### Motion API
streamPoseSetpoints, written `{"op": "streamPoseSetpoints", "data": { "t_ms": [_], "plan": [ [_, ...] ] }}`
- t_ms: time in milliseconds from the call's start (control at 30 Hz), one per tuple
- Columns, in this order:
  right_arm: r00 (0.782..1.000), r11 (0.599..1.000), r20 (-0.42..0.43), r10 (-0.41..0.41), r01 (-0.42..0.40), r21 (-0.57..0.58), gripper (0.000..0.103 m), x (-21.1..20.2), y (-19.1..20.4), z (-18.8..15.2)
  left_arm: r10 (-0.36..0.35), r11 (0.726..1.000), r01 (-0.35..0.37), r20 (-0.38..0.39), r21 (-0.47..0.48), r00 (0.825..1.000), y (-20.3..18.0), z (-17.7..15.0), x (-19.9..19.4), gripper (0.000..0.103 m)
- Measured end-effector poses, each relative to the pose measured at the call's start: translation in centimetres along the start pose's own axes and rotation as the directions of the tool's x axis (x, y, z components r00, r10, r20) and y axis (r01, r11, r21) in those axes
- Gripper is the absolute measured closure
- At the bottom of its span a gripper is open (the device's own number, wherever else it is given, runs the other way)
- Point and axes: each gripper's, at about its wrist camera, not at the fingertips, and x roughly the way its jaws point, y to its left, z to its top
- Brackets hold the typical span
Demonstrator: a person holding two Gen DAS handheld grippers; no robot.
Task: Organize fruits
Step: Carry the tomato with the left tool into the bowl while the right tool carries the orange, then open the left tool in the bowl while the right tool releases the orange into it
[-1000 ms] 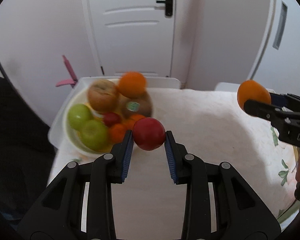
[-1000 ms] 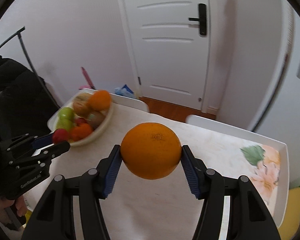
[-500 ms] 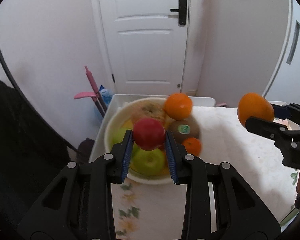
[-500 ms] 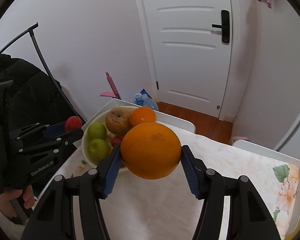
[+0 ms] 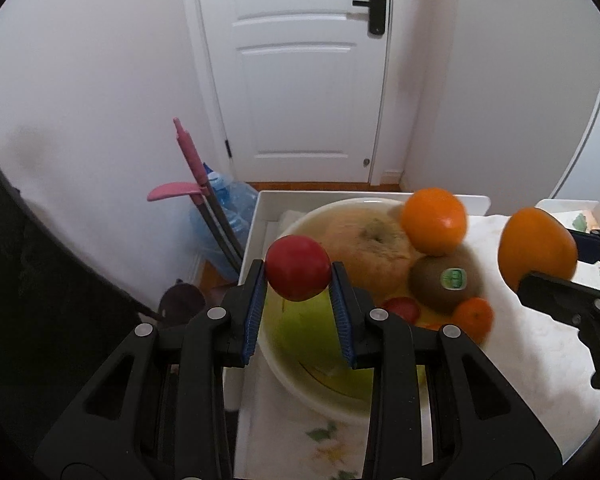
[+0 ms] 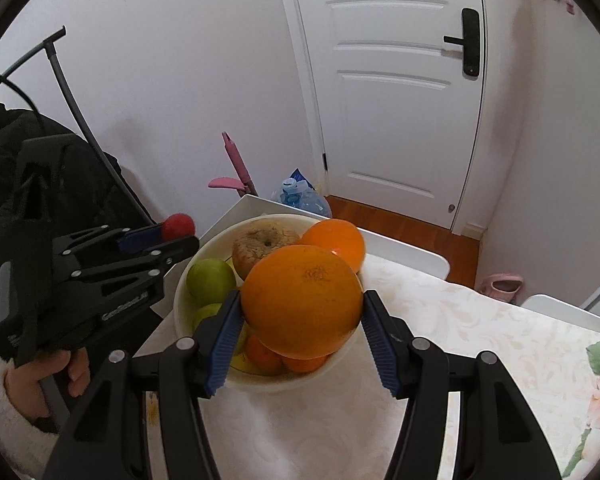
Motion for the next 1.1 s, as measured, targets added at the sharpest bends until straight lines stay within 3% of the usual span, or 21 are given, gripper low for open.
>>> {"op": "streamPoseSetpoints", "data": {
  "t_ms": [367,400,433,467,500,567,1100],
  "plan": [
    [0.999,0.999,-0.03,-0.012,0.013,0.029,0.048,2.3,0.3,0.0,-0.046,0.999,0.047,-0.024,0.029,0.999,0.4,0.4,2.7,0.064],
    [0.999,0.999,-0.031,-0.013,0.014,0.031,0.048,2.3,0.2,0.0,-0.049,0.998,0.05,-0.025,0.03,0.998,0.4,0.4,2.7,0.059],
    [0.999,0.999,-0.031,-0.015,0.016,0.031,0.048,2.3,0.2,0.0,-0.047,0.998,0.048,-0.025,0.031,0.999,0.4,0.3,2.5,0.034],
    [0.999,0.999,-0.031,-0.017,0.018,0.032,0.048,2.3,0.3,0.0,-0.042,0.999,0.043,-0.019,0.031,0.999,0.4,0.3,2.3,0.003],
    [0.999,0.999,-0.031,-0.018,0.019,0.033,0.048,2.2,0.2,0.0,-0.046,0.999,0.046,0.004,0.024,0.999,0.4,0.2,1.8,0.0],
    [0.999,0.999,-0.03,-0.018,0.019,0.032,0.048,2.1,0.1,0.2,-0.071,0.997,0.071,0.027,0.006,0.997,0.7,0.3,1.0,0.0],
    [0.999,0.996,-0.047,0.027,-0.031,-0.085,0.048,2.7,1.7,1.1,-0.051,0.999,0.051,0.01,0.013,0.999,1.8,-0.3,-3.1,0.0]
  ]
}}
